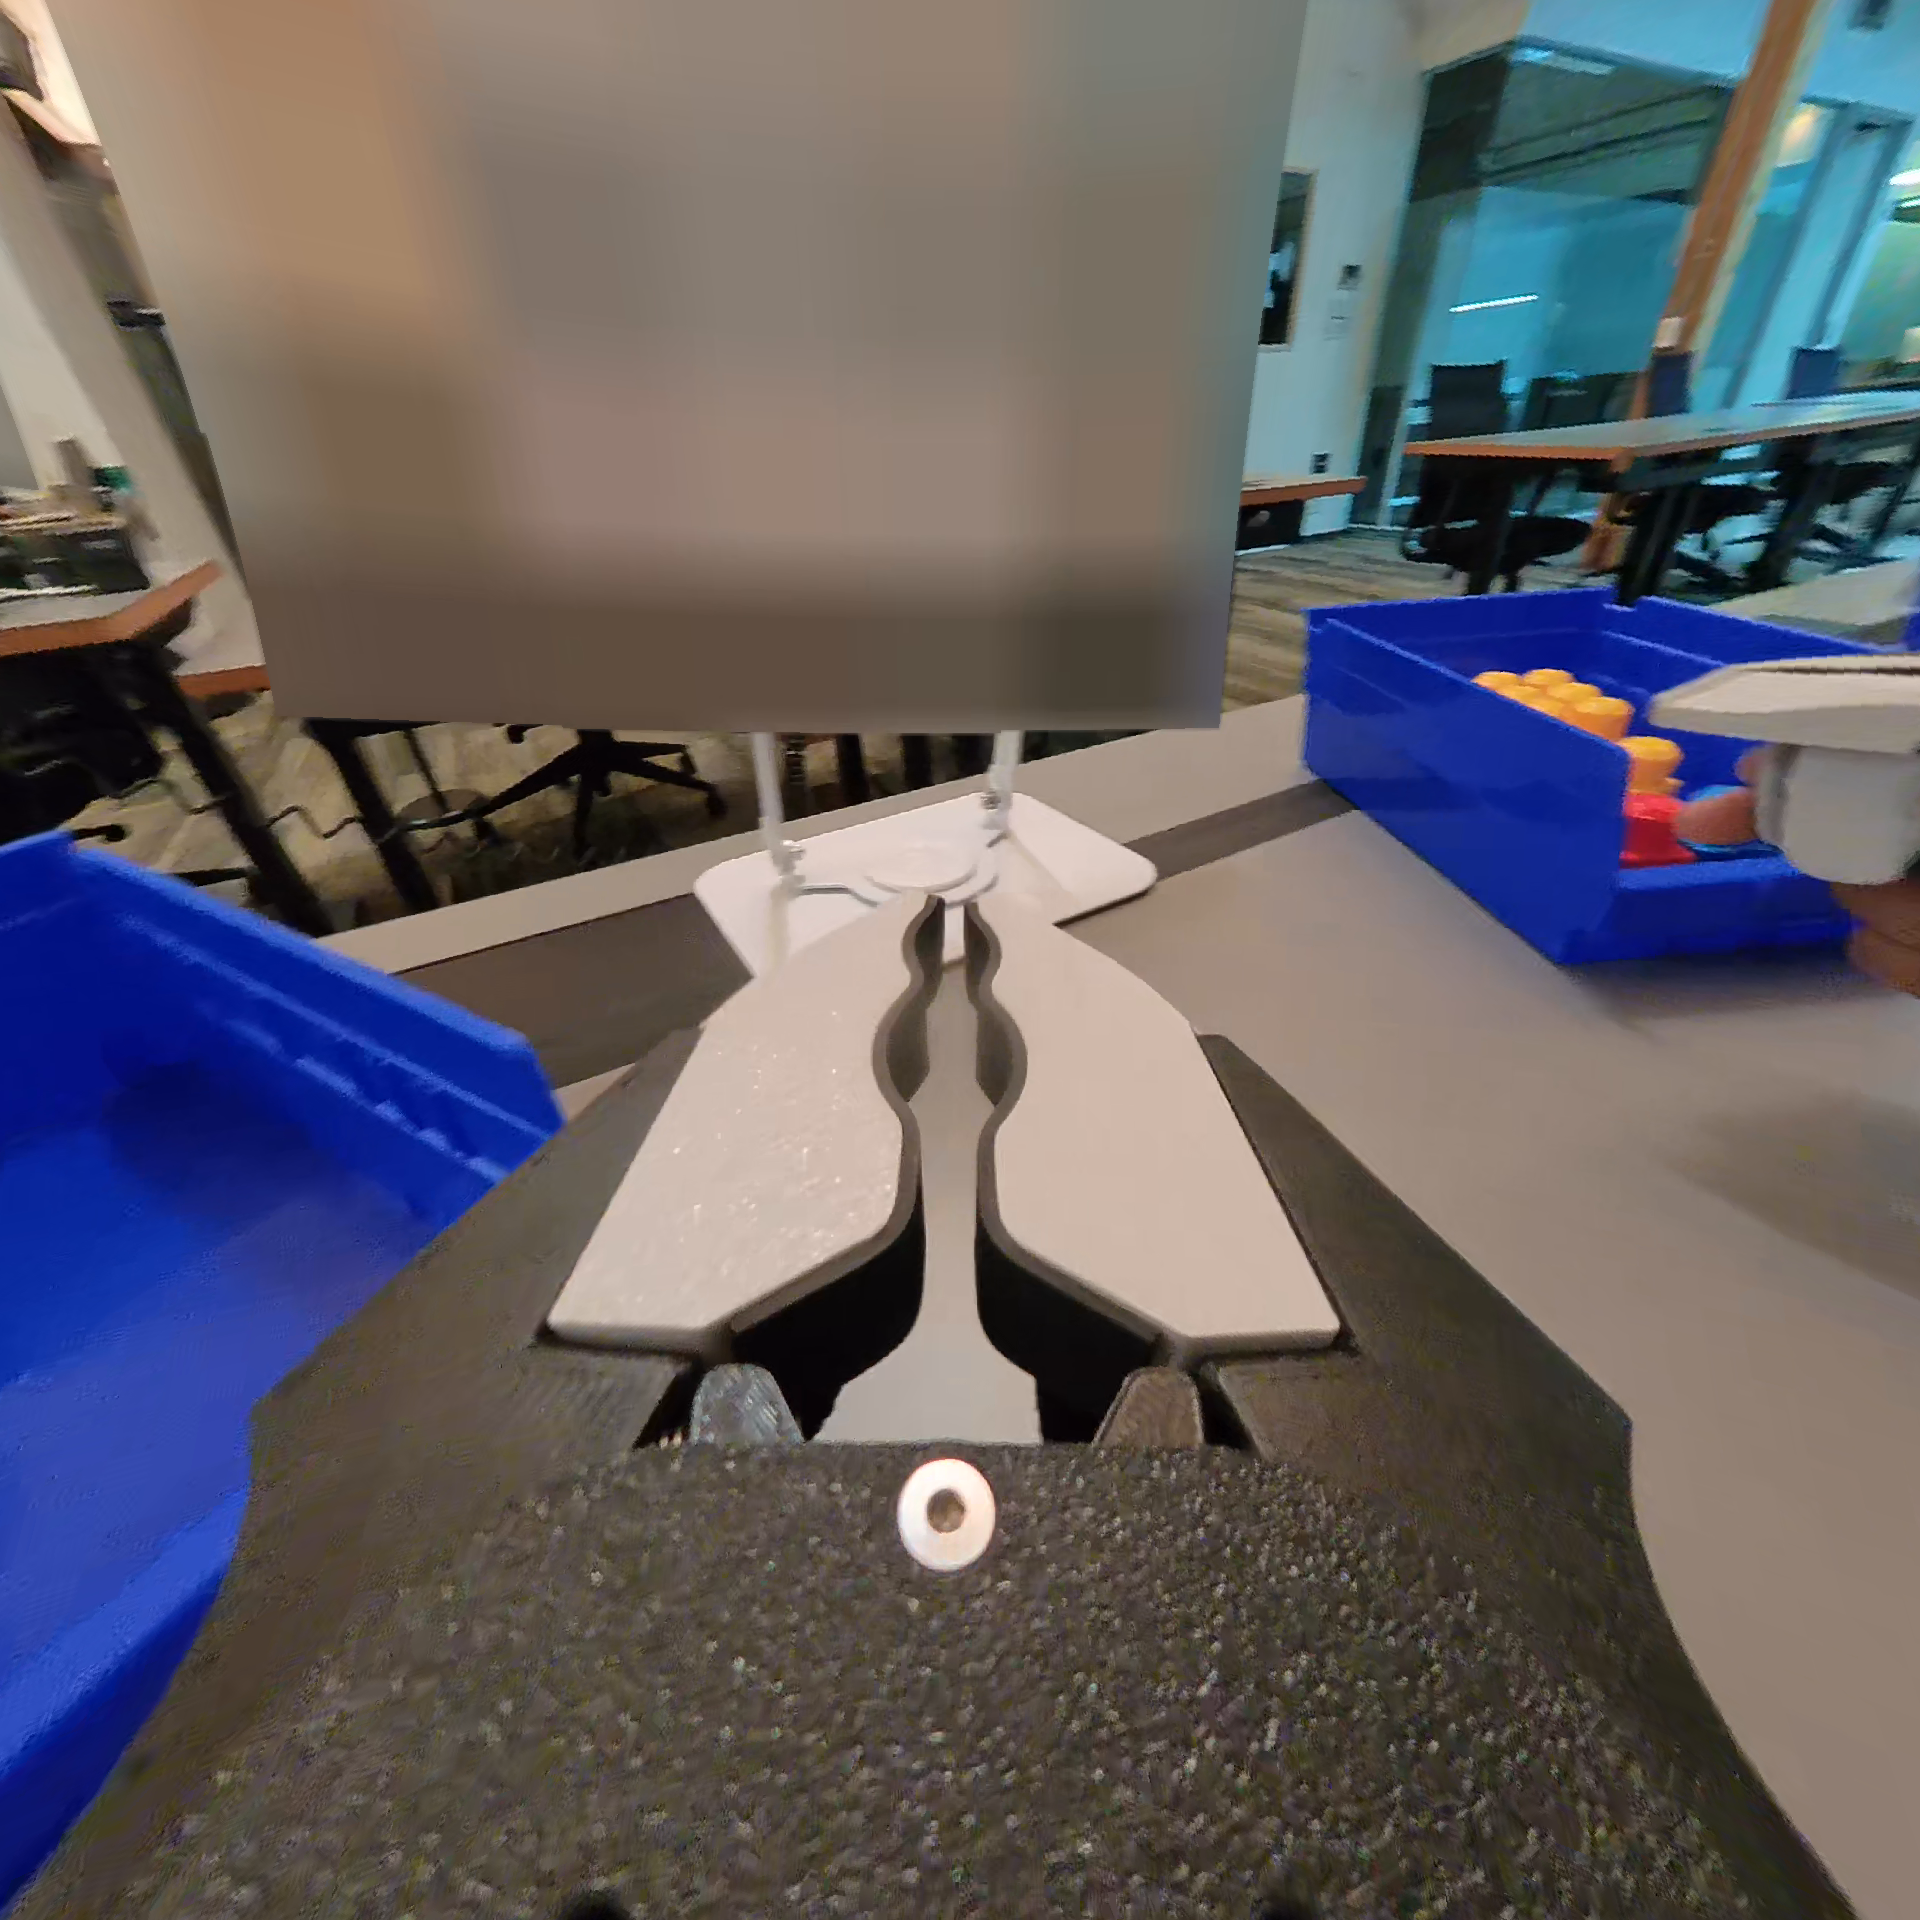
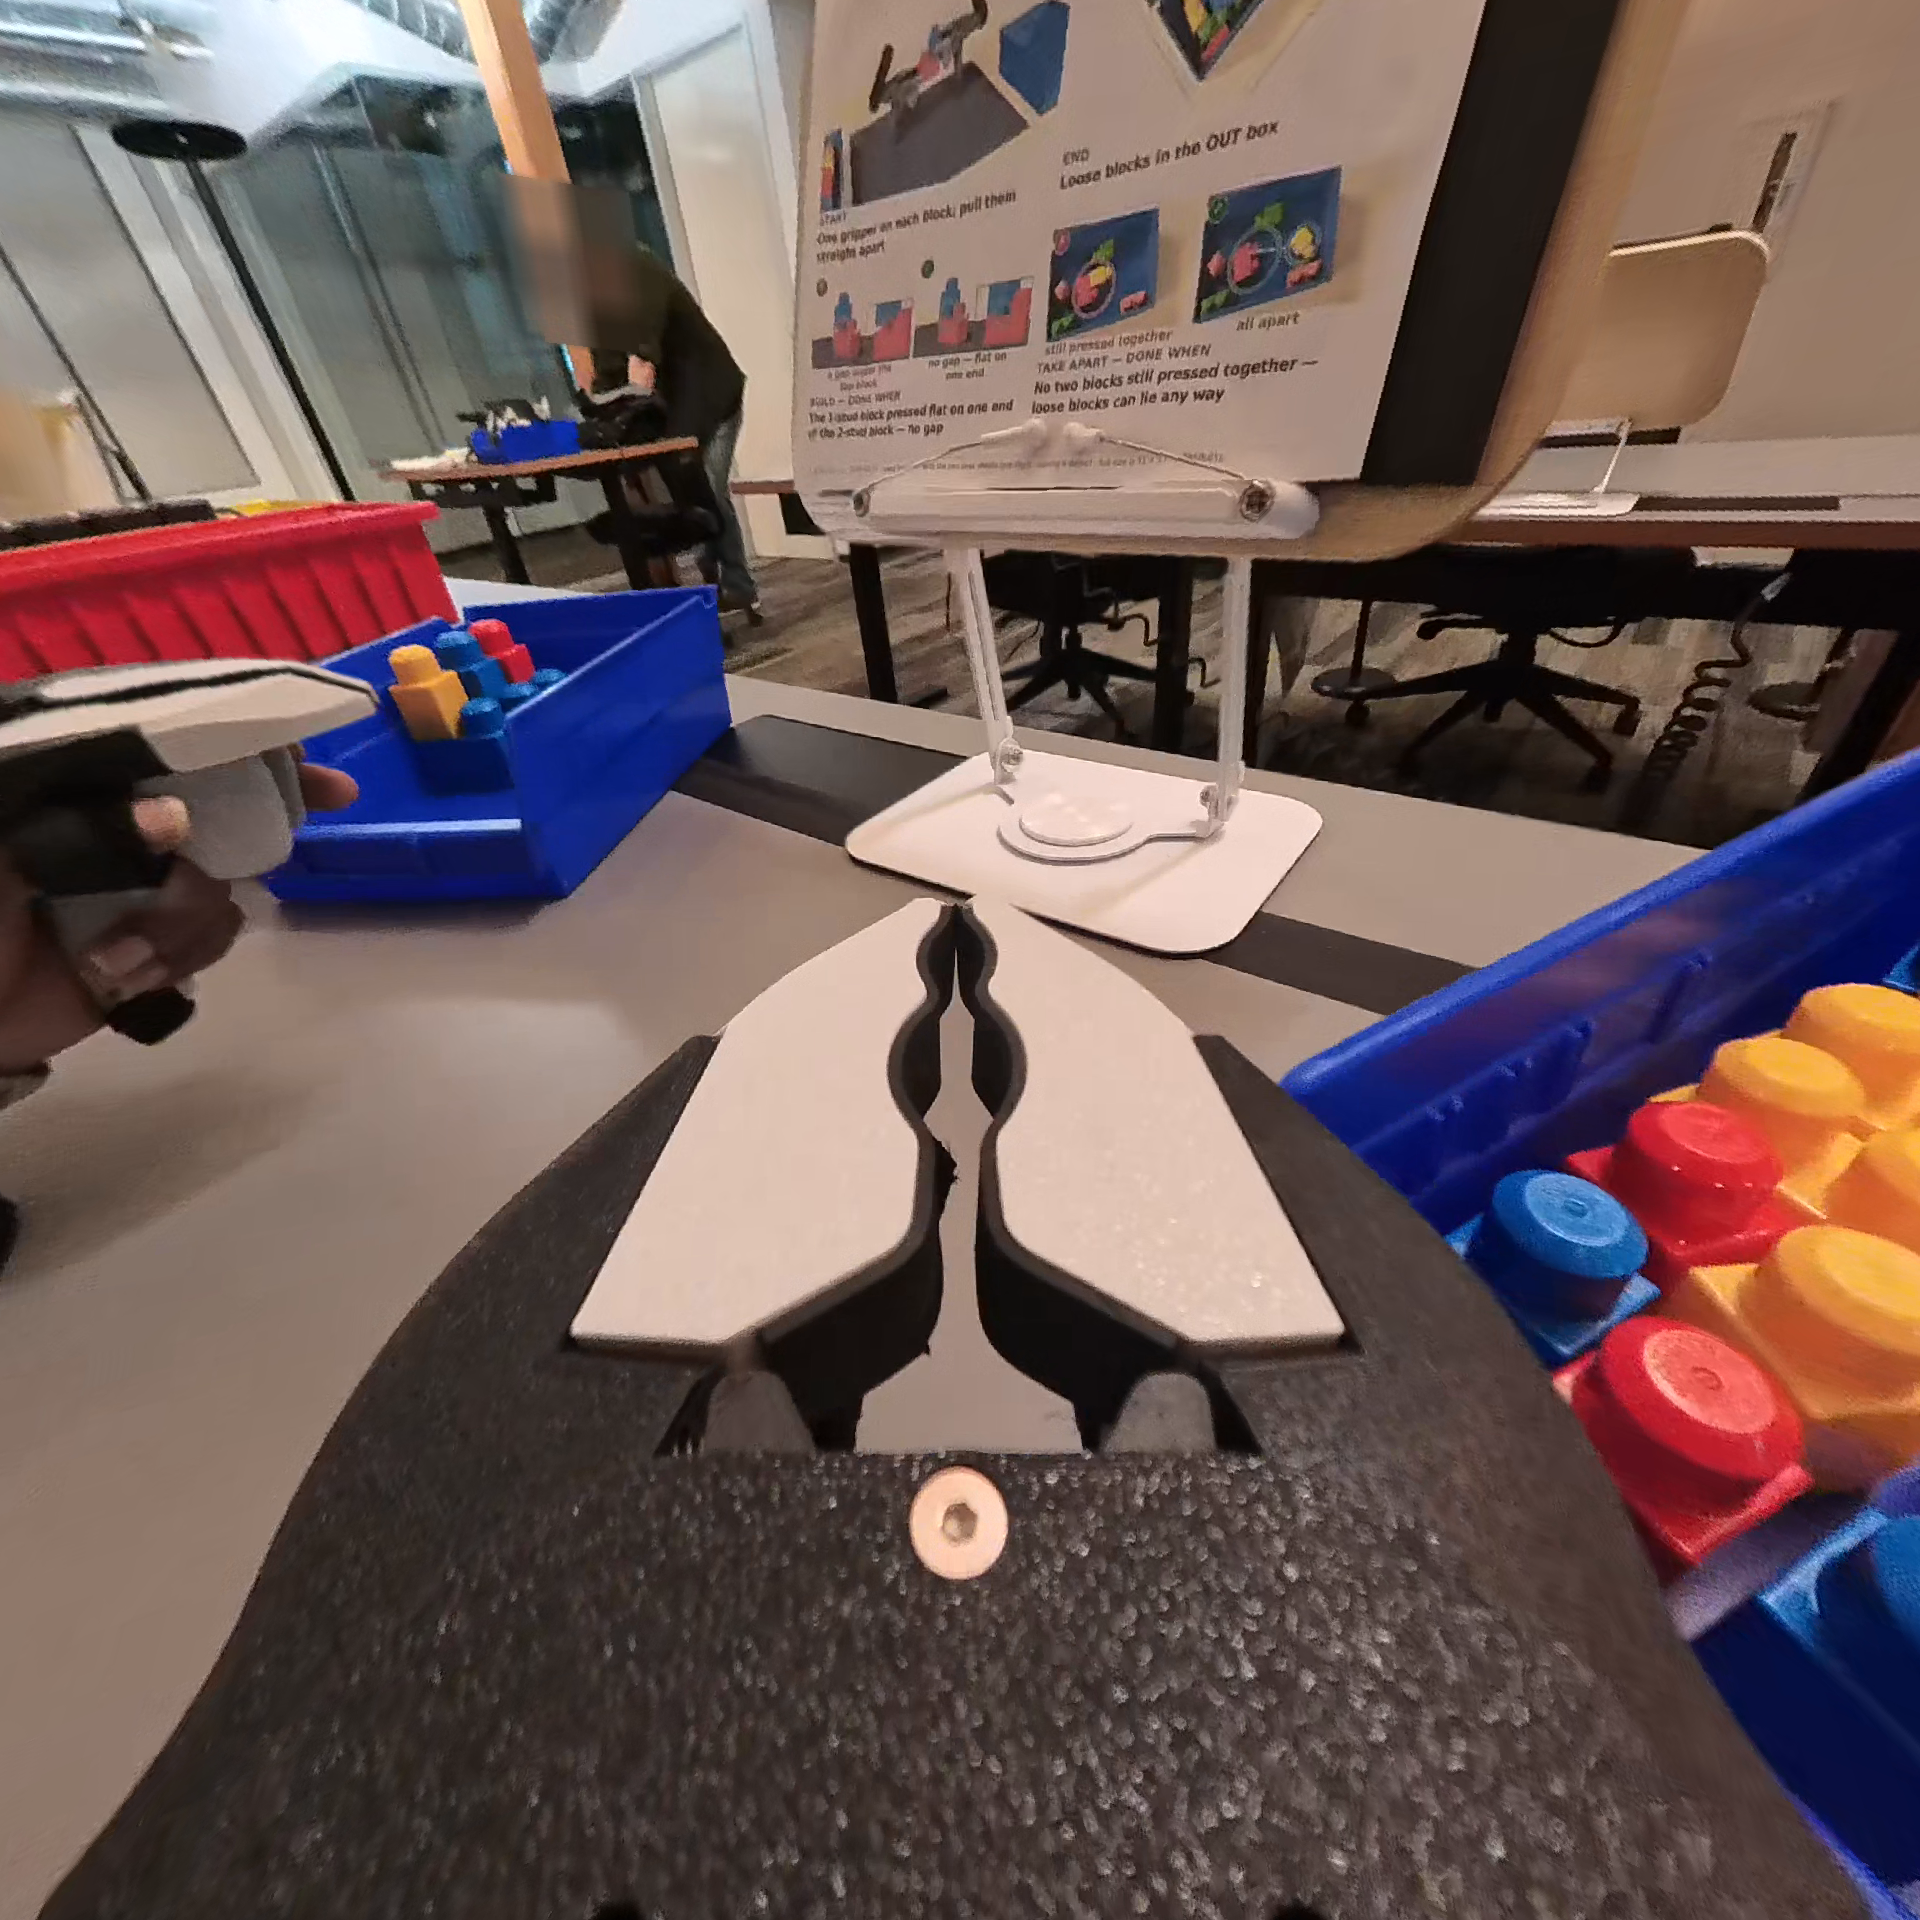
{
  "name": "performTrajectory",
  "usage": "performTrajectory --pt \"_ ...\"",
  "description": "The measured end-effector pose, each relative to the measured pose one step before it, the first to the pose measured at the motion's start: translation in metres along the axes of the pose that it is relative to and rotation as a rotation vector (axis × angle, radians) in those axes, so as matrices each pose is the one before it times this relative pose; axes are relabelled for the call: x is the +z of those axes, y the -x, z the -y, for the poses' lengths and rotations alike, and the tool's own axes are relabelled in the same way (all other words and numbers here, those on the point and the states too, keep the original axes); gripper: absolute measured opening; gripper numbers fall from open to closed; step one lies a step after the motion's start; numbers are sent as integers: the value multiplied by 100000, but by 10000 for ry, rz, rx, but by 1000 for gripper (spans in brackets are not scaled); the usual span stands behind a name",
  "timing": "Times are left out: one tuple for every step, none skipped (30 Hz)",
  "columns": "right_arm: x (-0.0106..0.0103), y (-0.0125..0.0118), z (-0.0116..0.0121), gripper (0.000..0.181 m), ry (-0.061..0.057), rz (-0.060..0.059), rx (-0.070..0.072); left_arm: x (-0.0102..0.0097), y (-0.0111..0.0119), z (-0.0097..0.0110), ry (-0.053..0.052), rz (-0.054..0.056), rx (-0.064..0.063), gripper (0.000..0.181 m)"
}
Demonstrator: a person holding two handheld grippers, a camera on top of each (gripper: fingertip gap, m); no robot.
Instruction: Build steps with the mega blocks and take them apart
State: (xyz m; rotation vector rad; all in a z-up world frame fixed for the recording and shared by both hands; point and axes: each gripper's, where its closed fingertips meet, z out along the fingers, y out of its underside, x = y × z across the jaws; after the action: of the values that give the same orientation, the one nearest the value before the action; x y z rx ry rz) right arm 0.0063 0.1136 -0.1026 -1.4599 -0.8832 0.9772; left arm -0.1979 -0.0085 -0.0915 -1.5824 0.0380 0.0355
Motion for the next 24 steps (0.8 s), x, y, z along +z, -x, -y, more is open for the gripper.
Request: performTrajectory --pt "-110 -270 -156 0 -72 -162 -149 -128 734 55 40 333 24 4" --pt "-98 -184 -276 0 6 -116 -139 -129 793 101 30 320 10 6" --pt "-51 -8 -352 0 83 -4 -88 -137 891 181 0 310 -43 9" --pt "-37 62 -292 0 73 15 -111 -126 966 199 13 291 -106 12" --pt "-10 86 -197 0 46 3 -177 -84 1016 143 74 262 -155 15" --pt "22 98 -144 0 55 6 -210 -85 1060 161 91 250 -184 19" --pt "31 90 -74 0 44 -5 -192 -98 1065 189 89 231 -186 23" --pt "30 146 7 0 -2 30 -142 -98 1075 195 112 226 -155 27" --pt "10 162 18 0 -3 46 -76 -111 1133 235 97 264 -90 30" --pt "-5 135 23 0 -16 35 -32 -124 1193 319 58 303 9 31" --pt "-11 132 -21 0 11 46 -19 -127 1243 403 62 327 103 32" --pt "-22 74 -51 0 26 24 -28 -100 1259 465 96 321 145 33" --pt "-35 15 -21 0 17 -3 -51 -81 1256 574 111 293 132 33" --pt "-29 24 25 0 5 4 -50 -31 1212 680 125 234 118 34" --pt "-40 46 41 0 -2 33 -15 49 1165 662 197 190 119 35" --pt "-21 31 74 0 -22 32 23 112 1200 645 256 199 147 36" --pt "-6 46 44 0 -13 50 43 170 1215 648 243 198 193 36" --pt "27 47 -38 0 30 58 53 269 1138 524 292 146 213 36" --pt "32 20 -67 0 37 36 51 419 1055 311 395 98 223 37" --pt "25 30 -64 0 20 32 37 540 1037 161 419 108 237 38" --pt "25 57 -62 0 27 50 24 705 1002 -29 456 108 242 38" --pt "16 72 -77 0 31 53 14 874 928 -345 587 68 203 38" --pt "24 70 -78 0 33 55 2 1011 798 -605 670 21 120 38" --pt "0 55 -82 0 42 42 -14 1095 718 -641 621 25 47 38"
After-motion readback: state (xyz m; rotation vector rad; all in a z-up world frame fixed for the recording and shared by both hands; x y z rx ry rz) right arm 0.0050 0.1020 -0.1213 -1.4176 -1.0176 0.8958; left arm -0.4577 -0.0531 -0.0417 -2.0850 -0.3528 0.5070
